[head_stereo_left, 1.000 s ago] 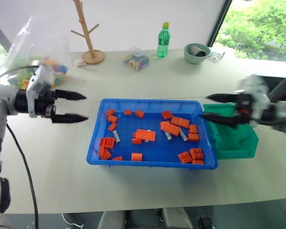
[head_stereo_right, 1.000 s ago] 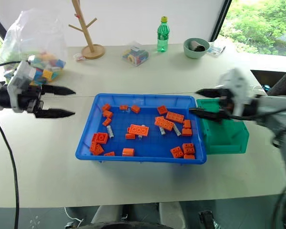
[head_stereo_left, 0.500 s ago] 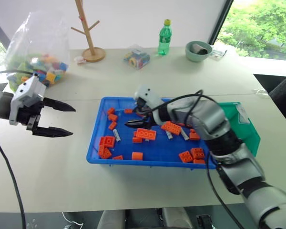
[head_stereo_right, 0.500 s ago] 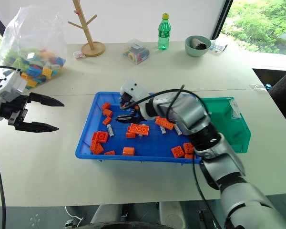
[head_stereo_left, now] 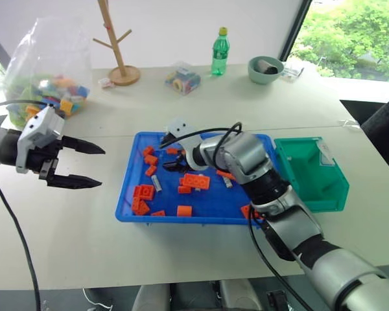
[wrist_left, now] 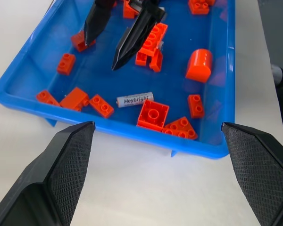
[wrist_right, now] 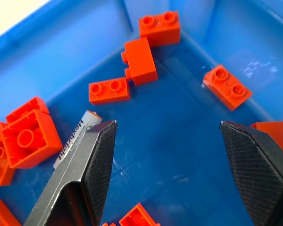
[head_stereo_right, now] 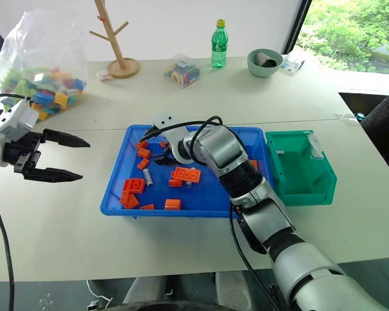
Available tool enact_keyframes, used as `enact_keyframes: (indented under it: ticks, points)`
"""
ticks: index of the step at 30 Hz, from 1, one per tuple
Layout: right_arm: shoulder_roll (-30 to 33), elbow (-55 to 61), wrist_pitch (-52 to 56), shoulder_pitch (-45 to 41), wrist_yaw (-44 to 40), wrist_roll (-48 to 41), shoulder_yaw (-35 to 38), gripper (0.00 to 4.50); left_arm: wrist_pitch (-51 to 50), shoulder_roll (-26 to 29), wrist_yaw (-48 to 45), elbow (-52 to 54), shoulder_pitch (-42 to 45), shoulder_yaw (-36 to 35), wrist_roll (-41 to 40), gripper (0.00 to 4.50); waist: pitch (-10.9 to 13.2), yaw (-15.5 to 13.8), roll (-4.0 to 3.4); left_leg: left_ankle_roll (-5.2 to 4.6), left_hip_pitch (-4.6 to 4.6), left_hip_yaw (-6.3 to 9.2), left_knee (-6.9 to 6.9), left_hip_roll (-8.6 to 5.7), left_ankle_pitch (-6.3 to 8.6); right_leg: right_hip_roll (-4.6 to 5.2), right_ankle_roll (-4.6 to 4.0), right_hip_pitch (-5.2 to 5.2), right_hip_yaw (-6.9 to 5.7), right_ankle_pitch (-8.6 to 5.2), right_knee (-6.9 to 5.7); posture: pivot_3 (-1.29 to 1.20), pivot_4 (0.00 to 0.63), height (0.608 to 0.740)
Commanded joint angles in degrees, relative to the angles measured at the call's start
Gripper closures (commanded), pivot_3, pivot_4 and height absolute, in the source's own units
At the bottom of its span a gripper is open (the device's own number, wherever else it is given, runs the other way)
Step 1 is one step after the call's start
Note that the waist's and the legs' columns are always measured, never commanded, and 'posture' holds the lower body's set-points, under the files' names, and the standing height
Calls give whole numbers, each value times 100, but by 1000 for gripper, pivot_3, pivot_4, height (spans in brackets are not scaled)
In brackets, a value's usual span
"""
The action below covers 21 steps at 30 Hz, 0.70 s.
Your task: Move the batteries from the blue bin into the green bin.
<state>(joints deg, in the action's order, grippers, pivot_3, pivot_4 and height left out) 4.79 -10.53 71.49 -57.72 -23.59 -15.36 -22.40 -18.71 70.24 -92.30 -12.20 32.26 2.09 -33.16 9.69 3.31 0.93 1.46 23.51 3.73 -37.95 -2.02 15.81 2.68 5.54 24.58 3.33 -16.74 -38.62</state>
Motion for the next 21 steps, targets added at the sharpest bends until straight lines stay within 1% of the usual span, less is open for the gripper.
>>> enact_keyframes:
  ticks: [1,6,10,14,21]
  points:
    - [-190,20,-146,-50,-72,74,-151,956,-72,-8,-20,161,174,-118,-76,0,0,53,0,0,0,0,0,0,0,0,0,0,0,0,-1,0,150,736]
    - [-446,51,-126,-150,-213,41,-218,956,-29,-38,-20,124,239,-34,1,0,0,93,0,0,-1,0,-2,0,0,0,0,9,-3,0,-20,0,150,736]
    - [-577,-89,-260,-96,-267,157,-407,956,-37,-47,-20,129,242,-42,6,0,0,86,0,0,-2,0,-3,0,0,3,-1,19,-12,-1,-40,0,150,736]
    - [-691,-639,-766,-109,-323,447,-666,956,-71,-64,-20,156,233,-69,-10,0,0,86,0,1,-2,-1,-11,-1,-1,3,-1,17,-12,-1,-42,0,150,736]
    - [-788,-1329,-1377,-200,-490,840,-801,956,-165,-52,-20,261,154,-183,-35,0,-1,87,1,1,-5,0,-12,-1,-1,2,-1,16,-13,-1,-45,0,150,736]
